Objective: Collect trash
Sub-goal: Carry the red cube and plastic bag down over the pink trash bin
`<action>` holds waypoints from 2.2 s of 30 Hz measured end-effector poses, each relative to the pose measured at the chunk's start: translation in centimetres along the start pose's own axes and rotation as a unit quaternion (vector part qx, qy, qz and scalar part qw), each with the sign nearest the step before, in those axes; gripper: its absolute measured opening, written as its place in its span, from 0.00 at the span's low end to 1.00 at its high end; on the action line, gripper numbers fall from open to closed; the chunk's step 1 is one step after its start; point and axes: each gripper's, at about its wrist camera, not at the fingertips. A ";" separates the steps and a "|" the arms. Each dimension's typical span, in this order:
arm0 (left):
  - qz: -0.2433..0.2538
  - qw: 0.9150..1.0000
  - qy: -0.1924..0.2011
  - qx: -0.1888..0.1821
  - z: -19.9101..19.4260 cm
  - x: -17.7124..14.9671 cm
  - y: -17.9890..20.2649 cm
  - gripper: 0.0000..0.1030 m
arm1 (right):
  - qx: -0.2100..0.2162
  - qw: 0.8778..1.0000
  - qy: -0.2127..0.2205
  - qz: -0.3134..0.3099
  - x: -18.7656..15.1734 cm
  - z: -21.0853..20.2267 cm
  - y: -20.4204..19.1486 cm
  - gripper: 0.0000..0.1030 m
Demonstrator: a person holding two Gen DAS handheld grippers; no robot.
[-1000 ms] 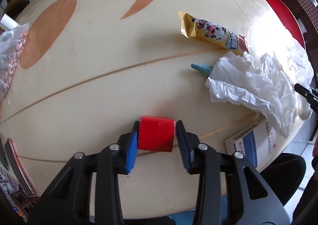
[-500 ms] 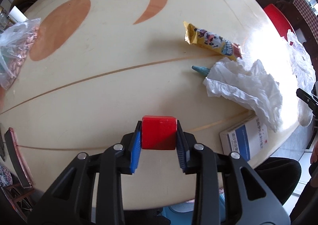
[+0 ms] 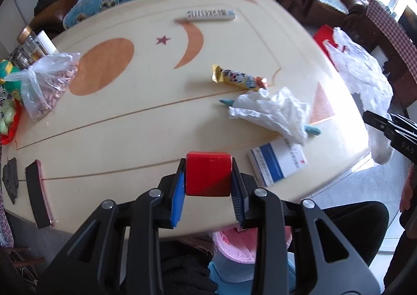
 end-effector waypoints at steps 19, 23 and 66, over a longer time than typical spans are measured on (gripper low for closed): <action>0.050 0.996 0.071 -0.008 -8.0 -8.8 5.7 0.30 | 0.039 0.996 0.042 -0.072 -8.4 -10.2 -7.0 0.30; 0.062 0.996 0.070 -0.011 -8.0 -10.3 6.6 0.30 | 0.042 0.995 0.043 -0.085 -10.6 -11.4 -8.1 0.30; 0.028 0.991 -0.116 -0.068 11.2 -18.9 7.5 0.30 | 0.043 0.983 -0.167 -0.069 -22.5 4.6 -5.5 0.30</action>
Point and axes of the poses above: each gripper's, at about its wrist camera, not at the fingertips, and z roughly the way its jaws point, y to its right, x to its top, and after that the axes turned 5 degrees about -x, right-handed
